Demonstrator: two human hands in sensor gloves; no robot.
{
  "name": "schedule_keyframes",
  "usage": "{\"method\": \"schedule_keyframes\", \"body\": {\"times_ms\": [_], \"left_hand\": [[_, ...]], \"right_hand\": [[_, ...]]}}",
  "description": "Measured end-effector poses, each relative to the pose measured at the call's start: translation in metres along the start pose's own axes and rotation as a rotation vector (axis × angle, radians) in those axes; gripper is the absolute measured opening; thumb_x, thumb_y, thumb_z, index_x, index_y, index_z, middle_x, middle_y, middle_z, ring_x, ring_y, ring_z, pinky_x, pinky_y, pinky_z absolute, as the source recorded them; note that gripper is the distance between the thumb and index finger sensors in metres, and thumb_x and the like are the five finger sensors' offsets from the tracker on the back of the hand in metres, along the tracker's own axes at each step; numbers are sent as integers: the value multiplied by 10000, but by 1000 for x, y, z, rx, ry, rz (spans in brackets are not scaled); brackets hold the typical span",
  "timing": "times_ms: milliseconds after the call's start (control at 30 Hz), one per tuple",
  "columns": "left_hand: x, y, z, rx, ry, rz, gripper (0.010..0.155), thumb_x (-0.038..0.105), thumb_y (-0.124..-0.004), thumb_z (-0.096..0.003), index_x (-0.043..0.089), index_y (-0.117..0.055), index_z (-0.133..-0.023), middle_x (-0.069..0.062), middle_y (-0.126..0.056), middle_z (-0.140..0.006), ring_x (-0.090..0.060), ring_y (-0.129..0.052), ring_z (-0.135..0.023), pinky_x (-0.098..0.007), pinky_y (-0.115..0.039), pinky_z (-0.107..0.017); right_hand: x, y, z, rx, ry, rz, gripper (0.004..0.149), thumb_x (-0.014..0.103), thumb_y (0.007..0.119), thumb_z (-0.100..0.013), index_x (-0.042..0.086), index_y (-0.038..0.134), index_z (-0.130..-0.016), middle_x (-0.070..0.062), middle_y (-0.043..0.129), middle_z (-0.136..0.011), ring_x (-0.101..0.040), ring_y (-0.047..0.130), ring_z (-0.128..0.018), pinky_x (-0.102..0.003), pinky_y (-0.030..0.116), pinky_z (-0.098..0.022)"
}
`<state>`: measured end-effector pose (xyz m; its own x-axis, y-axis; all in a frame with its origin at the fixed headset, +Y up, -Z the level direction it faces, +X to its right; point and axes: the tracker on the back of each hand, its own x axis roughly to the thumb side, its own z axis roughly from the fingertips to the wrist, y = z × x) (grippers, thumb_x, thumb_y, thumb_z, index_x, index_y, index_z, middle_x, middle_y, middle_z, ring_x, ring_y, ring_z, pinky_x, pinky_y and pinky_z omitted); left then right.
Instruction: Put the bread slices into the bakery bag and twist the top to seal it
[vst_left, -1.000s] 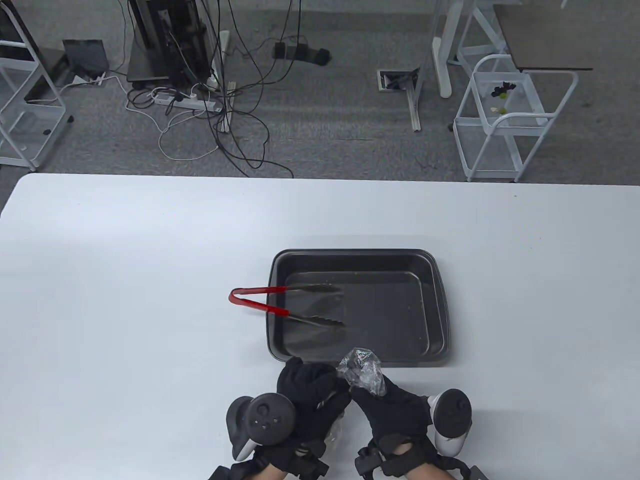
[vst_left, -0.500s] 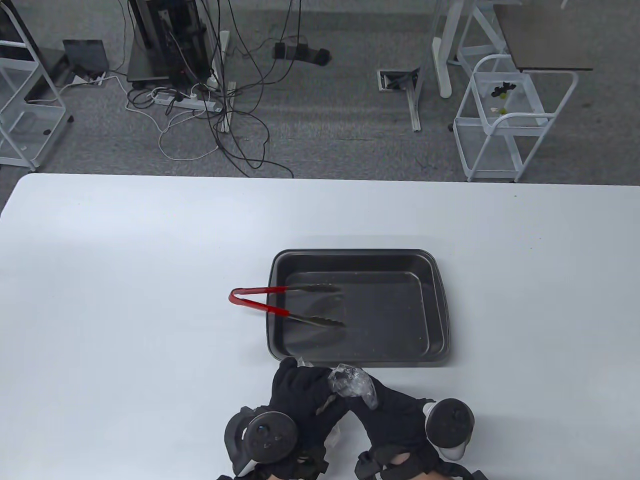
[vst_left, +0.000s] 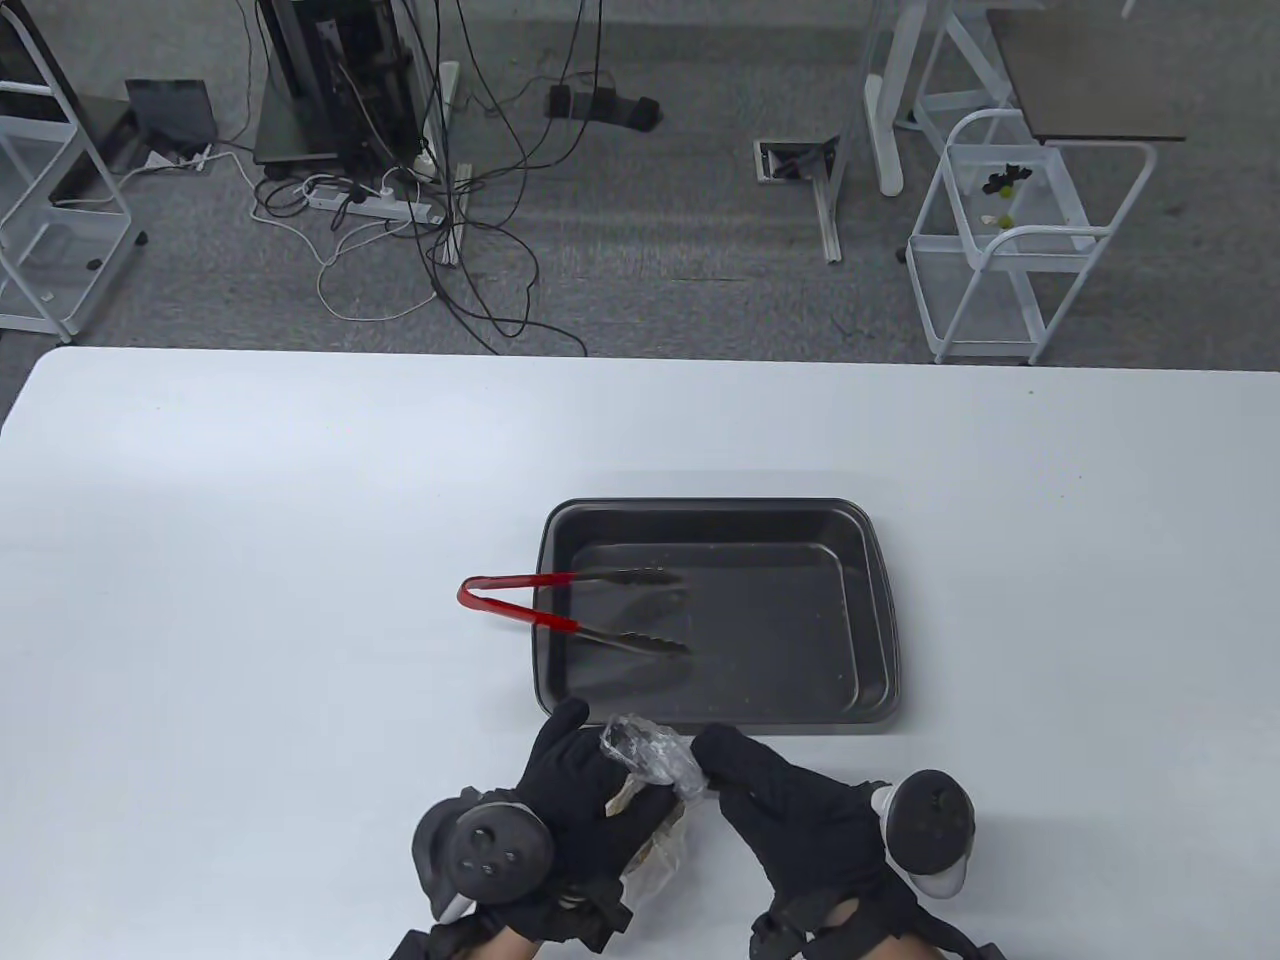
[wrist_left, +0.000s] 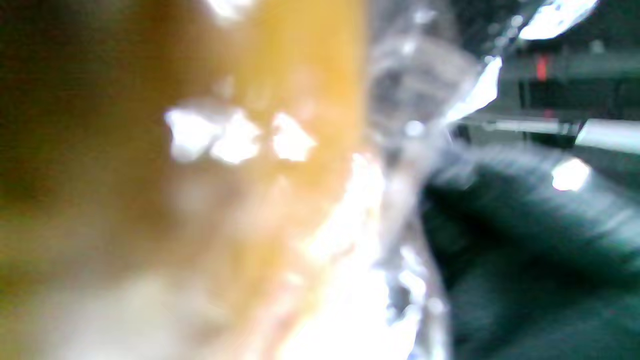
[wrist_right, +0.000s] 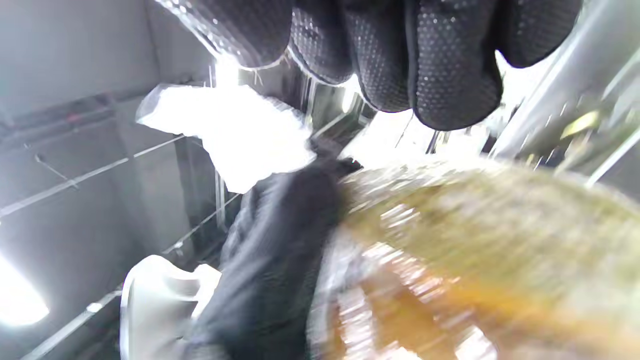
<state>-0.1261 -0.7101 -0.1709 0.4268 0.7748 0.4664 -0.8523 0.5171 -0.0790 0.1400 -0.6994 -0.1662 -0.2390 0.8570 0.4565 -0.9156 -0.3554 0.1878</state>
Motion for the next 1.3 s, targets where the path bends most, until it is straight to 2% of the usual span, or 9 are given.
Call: {"method": "schedule_keyframes", "body": {"times_ms": [133, 367, 467, 567, 800, 933, 1067, 1133, 1300], "left_hand": [[-23, -2, -5, -169, 42, 287, 523, 447, -985, -433, 282, -794, -891, 11, -921, -850, -223, -993, -756, -649, -527, -823], [-29, -16, -8, -321, 11, 476, 524, 411, -977, -436, 261, -790, -902, -10, -919, -863, -233, -993, -762, -659, -529, -823], [-27, -19, -8, -319, 3, 427, 522, 404, -985, -425, 251, -804, -890, -17, -937, -847, -233, -1010, -745, -658, -546, -817], [-26, -20, -7, -304, 10, 384, 522, 403, -987, -422, 247, -809, -887, -20, -943, -843, -231, -1018, -737, -658, -555, -815], [-13, -18, -2, -215, -43, 190, 518, 418, -1001, -414, 269, -818, -876, -2, -950, -835, -216, -1024, -731, -653, -560, -819], [2, -13, 5, -60, -89, 13, 515, 429, -1004, -411, 275, -825, -868, 3, -956, -825, -213, -1028, -717, -654, -564, -819], [12, -13, 9, -6, -80, -106, 512, 439, -1004, -416, 269, -826, -865, -2, -960, -816, -215, -1034, -701, -656, -568, -812], [10, -11, 9, 10, -50, -68, 512, 446, -999, -423, 262, -825, -868, -7, -964, -810, -220, -1038, -691, -655, -573, -806], [5, -8, 11, 31, 48, -9, 511, 458, -994, -433, 244, -828, -866, -17, -974, -796, -207, -1051, -671, -650, -587, -798]], "right_hand": [[5, 4, -1, 33, -62, 241, 577, 303, 771, -482, 29, 731, -988, -334, 723, -984, -570, 809, -797, -705, 580, -618], [5, 22, -2, 163, -56, 187, 589, 298, 781, -487, 35, 701, -1008, -329, 658, -1025, -577, 749, -846, -716, 538, -640], [3, 24, -1, 169, -54, 168, 583, 301, 794, -483, 11, 717, -984, -326, 673, -1012, -565, 759, -843, -711, 546, -640], [7, 19, 0, 79, -70, 206, 482, 293, 837, -464, 24, 840, -865, -303, 765, -960, -540, 819, -799, -702, 573, -629], [7, 22, 0, 210, -10, 76, 472, 255, 817, -466, -106, 829, -770, -320, 659, -1018, -559, 718, -875, -718, 514, -651], [2, 22, 0, 278, 51, -113, 479, 234, 807, -479, -143, 801, -775, -361, 559, -1048, -610, 612, -906, -741, 446, -655], [16, 17, 5, 255, -55, 176, 531, 269, 789, -481, -114, 793, -848, -371, 525, -1066, -626, 595, -912, -750, 440, -653], [25, 15, 10, 231, -154, 376, 618, 300, 810, -480, -52, 691, -973, -348, 488, -1092, -616, 568, -939, -747, 421, -674], [38, 29, 19, 114, -382, 708, 667, 361, 861, -438, -33, 718, -956, -319, 563, -1076, -579, 646, -925, -733, 466, -673]]}}
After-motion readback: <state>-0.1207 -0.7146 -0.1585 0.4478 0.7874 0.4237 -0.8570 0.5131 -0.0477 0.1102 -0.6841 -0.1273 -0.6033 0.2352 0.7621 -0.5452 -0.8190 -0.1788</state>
